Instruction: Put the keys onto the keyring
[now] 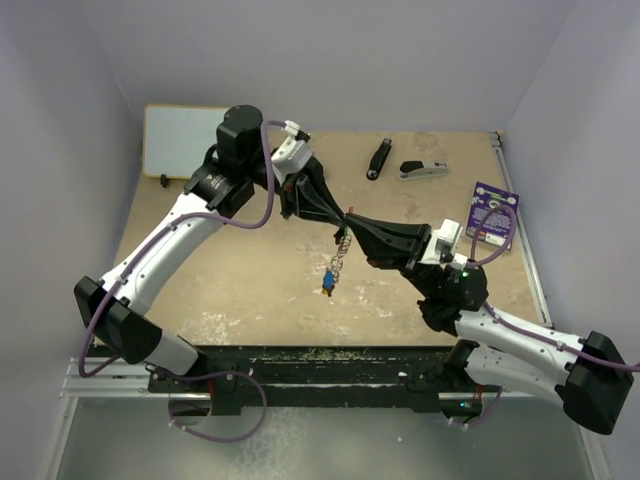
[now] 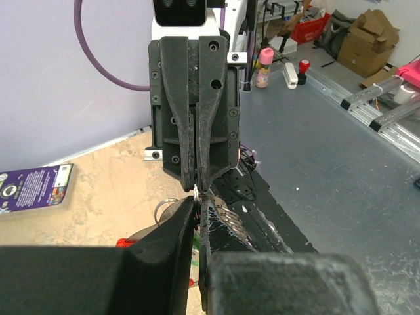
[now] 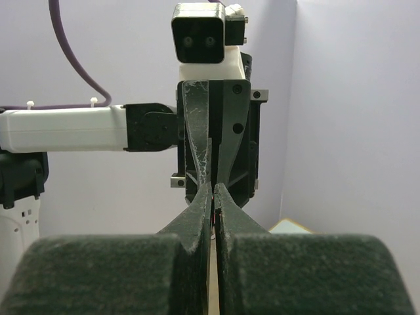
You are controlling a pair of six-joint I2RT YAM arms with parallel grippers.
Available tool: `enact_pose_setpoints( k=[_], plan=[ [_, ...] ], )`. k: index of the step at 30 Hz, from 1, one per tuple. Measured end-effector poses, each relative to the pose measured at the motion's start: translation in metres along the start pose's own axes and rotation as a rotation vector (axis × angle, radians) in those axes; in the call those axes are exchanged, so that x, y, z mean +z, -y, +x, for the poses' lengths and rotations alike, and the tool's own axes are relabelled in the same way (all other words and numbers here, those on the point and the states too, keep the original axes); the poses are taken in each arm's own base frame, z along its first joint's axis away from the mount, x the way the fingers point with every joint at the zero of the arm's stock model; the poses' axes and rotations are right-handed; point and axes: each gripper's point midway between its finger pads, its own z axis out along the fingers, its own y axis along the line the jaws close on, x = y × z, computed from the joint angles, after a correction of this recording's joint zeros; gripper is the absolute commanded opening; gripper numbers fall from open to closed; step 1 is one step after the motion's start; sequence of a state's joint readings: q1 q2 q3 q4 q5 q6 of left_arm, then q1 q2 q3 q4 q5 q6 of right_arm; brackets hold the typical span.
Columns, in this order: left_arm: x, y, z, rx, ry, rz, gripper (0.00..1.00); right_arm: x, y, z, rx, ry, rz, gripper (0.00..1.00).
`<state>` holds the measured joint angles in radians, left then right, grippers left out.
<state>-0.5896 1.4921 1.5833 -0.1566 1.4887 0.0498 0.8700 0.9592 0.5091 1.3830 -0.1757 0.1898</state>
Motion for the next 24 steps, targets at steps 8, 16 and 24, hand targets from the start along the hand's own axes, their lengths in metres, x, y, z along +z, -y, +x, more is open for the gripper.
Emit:
enact_pose_setpoints(
  k=[8, 16, 24],
  plan=[
    [-0.004, 0.0, -0.008, 0.026, 0.006, -0.013, 0.22, 0.0, 0.0, -0.003, -0.002, 0.0, 0.0, 0.0],
    [-0.005, 0.004, -0.011, 0.045, 0.008, -0.015, 0.27, 0.003, 0.001, -0.006, -0.004, -0.001, 0.006, 0.0],
    [-0.017, -0.009, 0.007, 0.033, -0.004, -0.091, 0.27, 0.004, 0.001, -0.009, -0.006, -0.003, 0.01, 0.0]
  ],
)
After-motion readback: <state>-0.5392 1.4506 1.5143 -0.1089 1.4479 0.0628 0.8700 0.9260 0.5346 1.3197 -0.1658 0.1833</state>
